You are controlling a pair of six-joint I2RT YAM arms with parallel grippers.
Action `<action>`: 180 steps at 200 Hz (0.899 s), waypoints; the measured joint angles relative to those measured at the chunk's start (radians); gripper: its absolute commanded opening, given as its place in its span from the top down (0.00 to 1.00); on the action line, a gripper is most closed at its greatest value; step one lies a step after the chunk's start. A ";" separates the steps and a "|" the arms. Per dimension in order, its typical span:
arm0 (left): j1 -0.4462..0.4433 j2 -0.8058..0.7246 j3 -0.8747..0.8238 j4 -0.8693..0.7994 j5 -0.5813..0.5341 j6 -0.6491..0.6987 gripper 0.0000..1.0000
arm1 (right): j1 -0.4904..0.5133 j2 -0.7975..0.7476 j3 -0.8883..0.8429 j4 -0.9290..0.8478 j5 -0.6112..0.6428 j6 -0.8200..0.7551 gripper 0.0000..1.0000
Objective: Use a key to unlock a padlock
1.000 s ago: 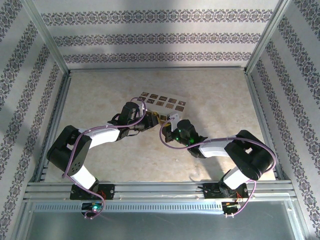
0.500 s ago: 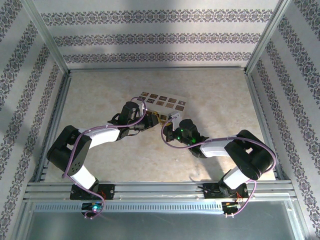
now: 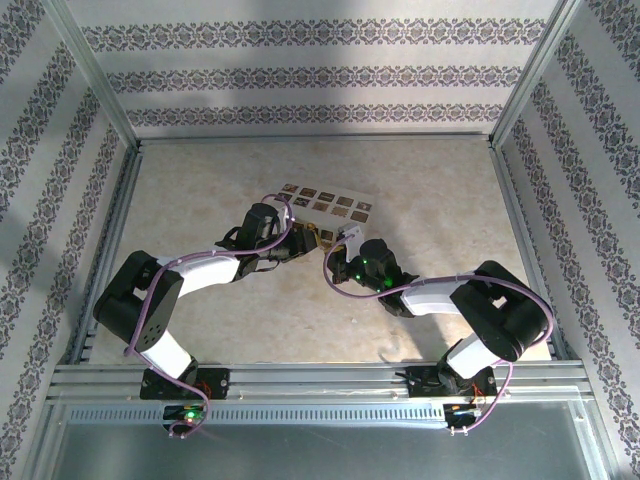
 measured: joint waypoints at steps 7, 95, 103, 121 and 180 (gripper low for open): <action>0.000 0.000 0.000 0.000 0.000 0.000 0.77 | 0.000 0.000 0.000 0.000 0.004 -0.001 0.99; 0.000 0.000 0.000 0.000 -0.006 -0.001 0.77 | 0.009 0.009 0.019 -0.030 0.045 -0.010 0.99; 0.000 0.000 0.000 0.000 -0.008 -0.001 0.77 | 0.009 0.010 0.022 -0.032 0.047 -0.012 0.99; 0.000 0.000 0.000 0.000 -0.012 -0.003 0.77 | 0.009 0.011 0.026 -0.038 0.048 -0.016 0.99; 0.000 0.000 0.000 0.000 -0.012 -0.004 0.77 | 0.009 0.011 0.026 -0.038 0.043 -0.022 0.99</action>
